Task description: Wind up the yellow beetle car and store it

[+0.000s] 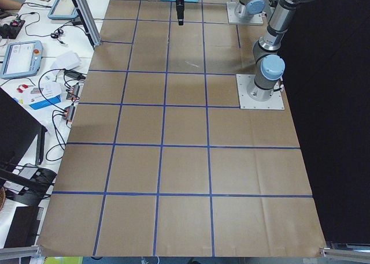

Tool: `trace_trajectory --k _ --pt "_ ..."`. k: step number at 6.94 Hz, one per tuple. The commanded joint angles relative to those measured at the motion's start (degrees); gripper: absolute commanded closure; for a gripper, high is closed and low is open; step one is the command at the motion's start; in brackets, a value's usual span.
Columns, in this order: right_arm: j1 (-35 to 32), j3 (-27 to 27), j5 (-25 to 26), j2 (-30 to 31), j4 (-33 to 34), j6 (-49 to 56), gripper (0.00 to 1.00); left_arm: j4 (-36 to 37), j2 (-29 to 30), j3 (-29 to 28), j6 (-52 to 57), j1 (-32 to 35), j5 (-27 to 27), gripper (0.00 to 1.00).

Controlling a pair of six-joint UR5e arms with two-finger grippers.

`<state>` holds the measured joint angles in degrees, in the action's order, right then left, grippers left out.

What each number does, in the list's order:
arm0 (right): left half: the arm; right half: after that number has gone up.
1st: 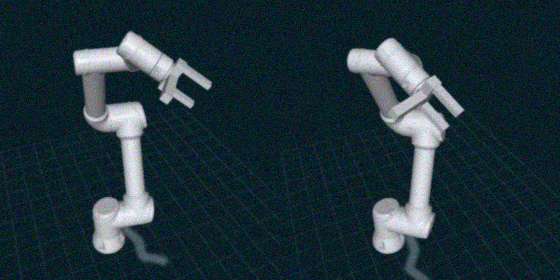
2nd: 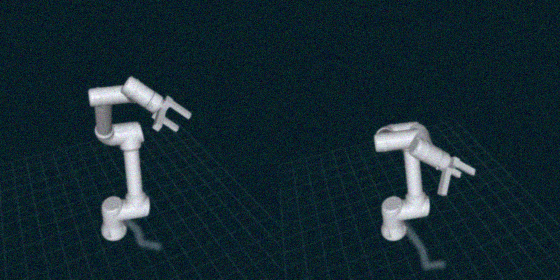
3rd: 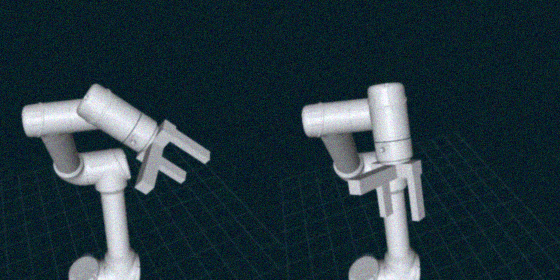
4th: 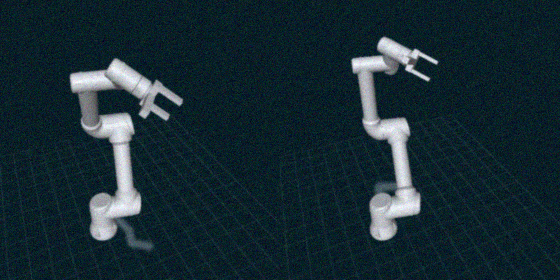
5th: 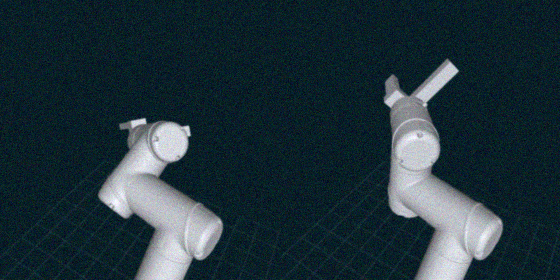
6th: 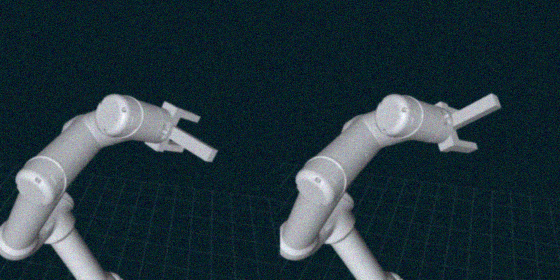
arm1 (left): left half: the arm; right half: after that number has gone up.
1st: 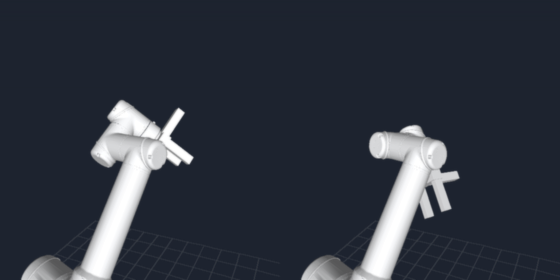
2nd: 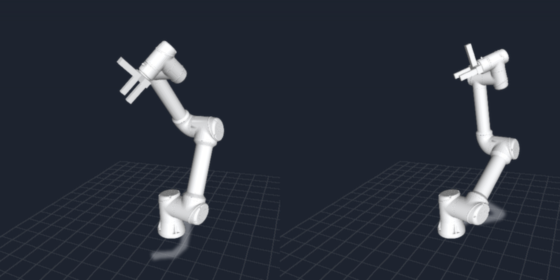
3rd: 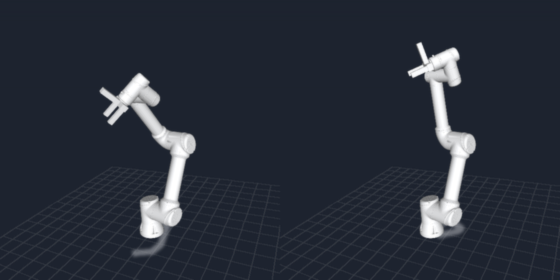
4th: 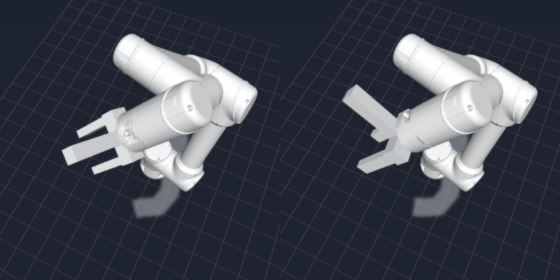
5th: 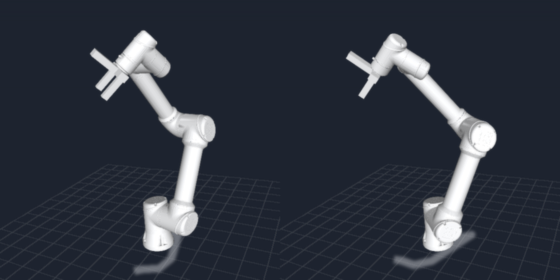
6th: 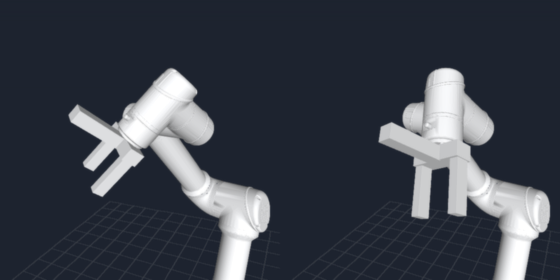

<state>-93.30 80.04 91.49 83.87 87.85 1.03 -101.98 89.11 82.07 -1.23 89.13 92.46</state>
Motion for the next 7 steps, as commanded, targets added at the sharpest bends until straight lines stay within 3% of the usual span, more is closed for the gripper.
trace_trajectory --k 1,7 --pt "0.2 -0.1 -1.6 1.6 -3.4 -2.3 0.00 0.0 0.0 0.0 0.0 0.1 0.0 0.00" --pt "0.8 0.3 -1.6 2.0 -3.4 -1.8 0.00 -0.1 -0.3 -0.1 0.0 0.1 0.1 0.00"
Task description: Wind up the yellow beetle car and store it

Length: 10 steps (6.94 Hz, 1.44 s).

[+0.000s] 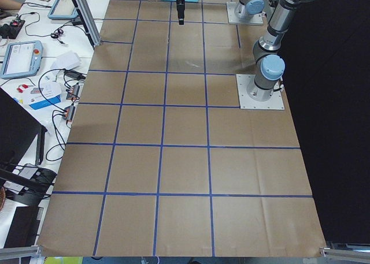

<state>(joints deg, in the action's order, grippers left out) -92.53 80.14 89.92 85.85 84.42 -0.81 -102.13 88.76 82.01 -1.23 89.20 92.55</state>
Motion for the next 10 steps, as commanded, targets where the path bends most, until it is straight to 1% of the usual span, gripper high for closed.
trace_trajectory --k 1,10 --pt "0.1 0.2 -0.1 0.0 0.0 0.0 0.00 0.0 -0.1 0.0 0.0 0.0 -0.1 0.00" --pt "0.1 0.5 0.4 0.3 0.0 0.0 0.00 0.0 -0.6 0.7 1.6 -0.3 0.0 0.00"
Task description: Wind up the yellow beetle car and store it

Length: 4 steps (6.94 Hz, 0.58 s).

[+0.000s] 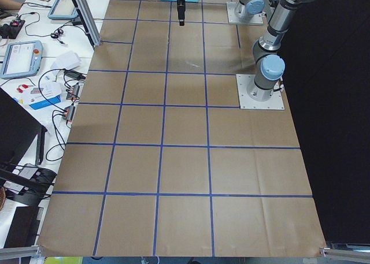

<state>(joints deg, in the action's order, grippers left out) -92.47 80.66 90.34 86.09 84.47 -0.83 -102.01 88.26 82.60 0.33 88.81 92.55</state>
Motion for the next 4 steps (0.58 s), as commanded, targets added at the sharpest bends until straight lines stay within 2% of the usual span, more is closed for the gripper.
trace_trajectory --k 1,4 --pt "0.1 0.0 0.0 0.0 -0.3 0.1 0.00 0.0 -0.1 -0.1 0.0 0.1 0.0 0.00" --pt "0.7 -0.6 -0.1 0.0 0.2 0.8 0.00 0.0 0.0 0.0 0.0 0.1 0.0 0.00"
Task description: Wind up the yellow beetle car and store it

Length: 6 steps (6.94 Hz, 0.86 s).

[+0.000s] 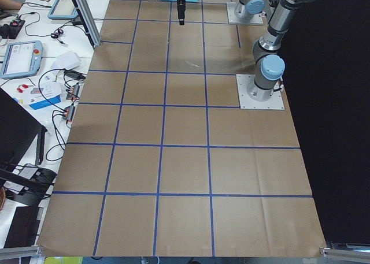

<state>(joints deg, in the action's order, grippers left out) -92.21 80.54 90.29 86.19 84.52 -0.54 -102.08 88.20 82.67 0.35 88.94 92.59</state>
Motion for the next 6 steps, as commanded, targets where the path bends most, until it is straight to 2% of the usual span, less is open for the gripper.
trace_trajectory --k 1,6 --pt "1.2 -0.7 -0.1 0.0 -0.1 0.6 0.00 0.0 0.0 0.0 0.0 0.0 0.0 0.00" --pt "1.2 -0.5 -0.4 0.1 -0.3 0.6 0.00 -0.1 0.0 0.0 -0.3 0.3 0.0 0.00"
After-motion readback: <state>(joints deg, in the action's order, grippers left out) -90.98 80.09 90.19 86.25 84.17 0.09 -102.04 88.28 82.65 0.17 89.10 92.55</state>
